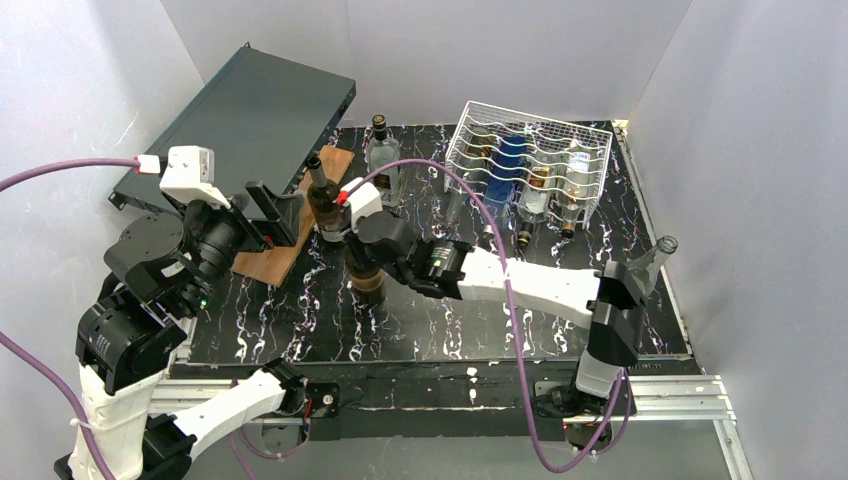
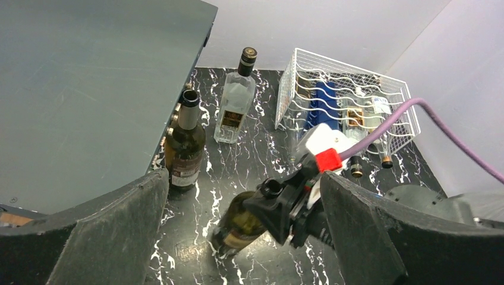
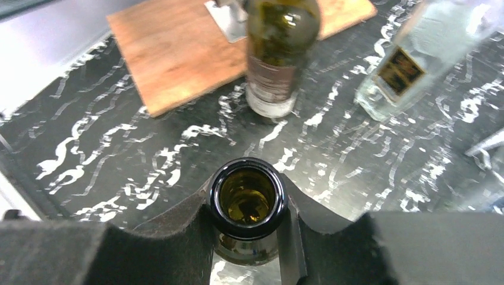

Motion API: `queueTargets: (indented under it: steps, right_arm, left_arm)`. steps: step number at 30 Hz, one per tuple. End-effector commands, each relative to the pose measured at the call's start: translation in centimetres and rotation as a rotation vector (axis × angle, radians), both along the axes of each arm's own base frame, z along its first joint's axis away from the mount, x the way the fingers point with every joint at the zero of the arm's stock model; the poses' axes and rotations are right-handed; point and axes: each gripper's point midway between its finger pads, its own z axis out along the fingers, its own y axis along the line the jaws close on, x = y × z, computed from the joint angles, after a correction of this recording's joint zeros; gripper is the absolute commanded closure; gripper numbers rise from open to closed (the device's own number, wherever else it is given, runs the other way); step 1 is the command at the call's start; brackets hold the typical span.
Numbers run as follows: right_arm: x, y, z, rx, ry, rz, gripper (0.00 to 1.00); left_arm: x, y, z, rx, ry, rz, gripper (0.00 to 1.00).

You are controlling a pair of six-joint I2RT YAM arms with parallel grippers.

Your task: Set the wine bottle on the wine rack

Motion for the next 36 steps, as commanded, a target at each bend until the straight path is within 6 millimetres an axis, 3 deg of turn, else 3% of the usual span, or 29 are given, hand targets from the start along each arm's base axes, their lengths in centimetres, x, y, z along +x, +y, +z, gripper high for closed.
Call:
queueTargets:
  steps: [1, 9, 14, 17, 21, 27, 31, 34, 36]
  right_arm:
    - [3.9, -6.1, 3.7, 0.036, -0.075, -0.164, 0.96]
    - [8.0, -17.1, 4.7, 0.087, -0.042, -0.322, 0.99]
    - [8.1, -21.1, 5.5, 0.098, -0.036, -0.362, 0.99]
    - [7.9, -21.8, 5.3, 0.106, -0.022, -0.346, 0.99]
    - [7.5, -20.9, 3.8, 0.113, 0.003, -0.278, 0.99]
    - [7.5, -20.1, 1.7, 0.089, 0.037, -0.250, 0.99]
    - [7.2, -19.9, 1.4, 0.061, 0.042, -0.219, 0.83]
    - [6.8, -20.1, 1.7, 0.057, 0.040, -0.203, 0.58]
    - [6.7, -20.2, 1.9, 0.051, 0.038, -0.196, 0.47]
  left_arm:
    - [0.7, -0.7, -0.9, 0.016, 0.033, -0.006, 0.02]
    - [1.9, -2.1, -2.9, 0.037, 0.090, -0.022, 0.02]
    - [3.3, -4.8, -6.2, 0.058, 0.187, -0.084, 0.02]
    - [4.2, -7.4, -8.9, 0.073, 0.290, -0.162, 0.02]
    - [4.9, -10.2, -12.3, 0.064, 0.429, -0.226, 0.02]
    - [5.0, -12.5, -14.7, 0.017, 0.539, -0.270, 0.02]
    - [4.9, -13.0, -15.1, 0.002, 0.559, -0.288, 0.02]
    - [4.8, -13.6, -15.0, -0.010, 0.570, -0.309, 0.02]
    - [5.0, -13.9, -14.8, -0.015, 0.572, -0.315, 0.02]
